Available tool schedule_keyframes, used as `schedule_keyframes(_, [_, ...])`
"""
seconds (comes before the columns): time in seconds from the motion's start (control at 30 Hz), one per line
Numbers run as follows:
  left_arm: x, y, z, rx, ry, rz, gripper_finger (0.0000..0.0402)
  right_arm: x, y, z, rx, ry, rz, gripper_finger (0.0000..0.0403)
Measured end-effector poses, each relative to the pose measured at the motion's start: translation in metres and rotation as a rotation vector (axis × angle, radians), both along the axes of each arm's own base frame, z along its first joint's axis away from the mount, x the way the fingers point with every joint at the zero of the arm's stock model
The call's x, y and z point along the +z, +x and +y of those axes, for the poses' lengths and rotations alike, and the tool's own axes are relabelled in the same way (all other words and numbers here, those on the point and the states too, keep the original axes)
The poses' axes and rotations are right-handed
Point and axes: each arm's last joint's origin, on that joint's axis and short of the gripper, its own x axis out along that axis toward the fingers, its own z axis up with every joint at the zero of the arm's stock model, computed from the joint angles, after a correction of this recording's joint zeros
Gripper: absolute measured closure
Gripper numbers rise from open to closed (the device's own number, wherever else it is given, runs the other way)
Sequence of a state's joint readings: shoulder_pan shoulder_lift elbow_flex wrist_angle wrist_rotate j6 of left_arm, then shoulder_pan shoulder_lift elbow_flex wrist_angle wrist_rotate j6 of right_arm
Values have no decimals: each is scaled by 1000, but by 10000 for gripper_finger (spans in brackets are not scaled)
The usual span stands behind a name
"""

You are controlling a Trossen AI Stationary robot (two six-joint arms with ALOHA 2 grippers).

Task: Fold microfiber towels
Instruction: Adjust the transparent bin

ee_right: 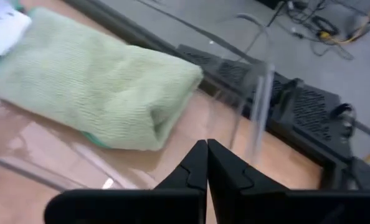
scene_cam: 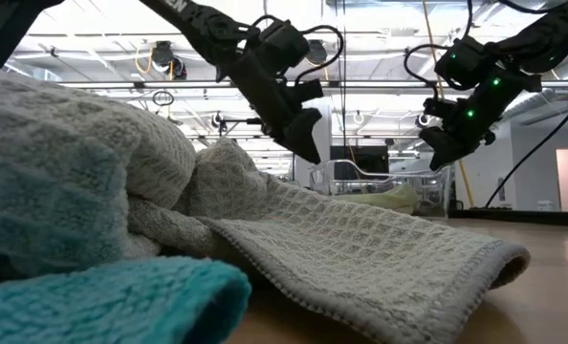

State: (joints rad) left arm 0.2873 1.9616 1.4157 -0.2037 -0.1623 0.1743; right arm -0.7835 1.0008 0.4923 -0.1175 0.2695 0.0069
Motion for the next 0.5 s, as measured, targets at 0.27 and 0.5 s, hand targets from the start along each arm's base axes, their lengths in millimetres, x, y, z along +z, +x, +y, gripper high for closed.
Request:
schedule_keyframes(0.27, [-7,-4,1,-29,14,41,277,1,0,6,52,69,-54,403])
schedule_keyframes(0.5, [-2,-14,-1,-30,-3,112,277,19,-9,17,-24,-66,-50,403])
